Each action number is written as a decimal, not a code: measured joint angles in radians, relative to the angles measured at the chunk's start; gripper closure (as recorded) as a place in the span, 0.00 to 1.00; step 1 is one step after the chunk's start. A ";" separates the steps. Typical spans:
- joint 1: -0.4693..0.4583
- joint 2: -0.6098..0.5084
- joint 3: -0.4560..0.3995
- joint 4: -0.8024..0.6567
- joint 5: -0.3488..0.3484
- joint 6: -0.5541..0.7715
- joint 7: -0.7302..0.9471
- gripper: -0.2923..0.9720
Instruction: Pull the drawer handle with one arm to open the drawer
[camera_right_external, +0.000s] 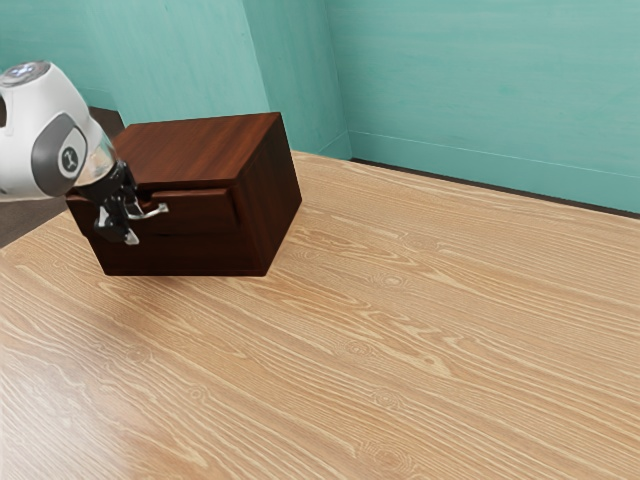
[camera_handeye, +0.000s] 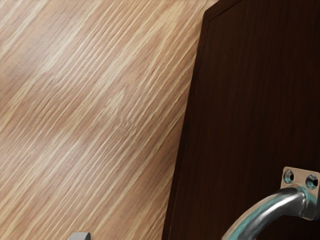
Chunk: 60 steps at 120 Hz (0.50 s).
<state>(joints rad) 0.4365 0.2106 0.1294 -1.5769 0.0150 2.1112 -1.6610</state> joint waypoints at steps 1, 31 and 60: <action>0.000 -0.001 0.000 -0.002 0.000 0.000 0.000 0.52; -0.009 -0.038 0.000 -0.051 0.000 0.001 -0.006 0.53; -0.013 -0.081 -0.001 -0.106 0.000 0.005 -0.010 0.54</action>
<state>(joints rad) 0.4232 0.1295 0.1289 -1.6828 0.0152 2.1158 -1.6711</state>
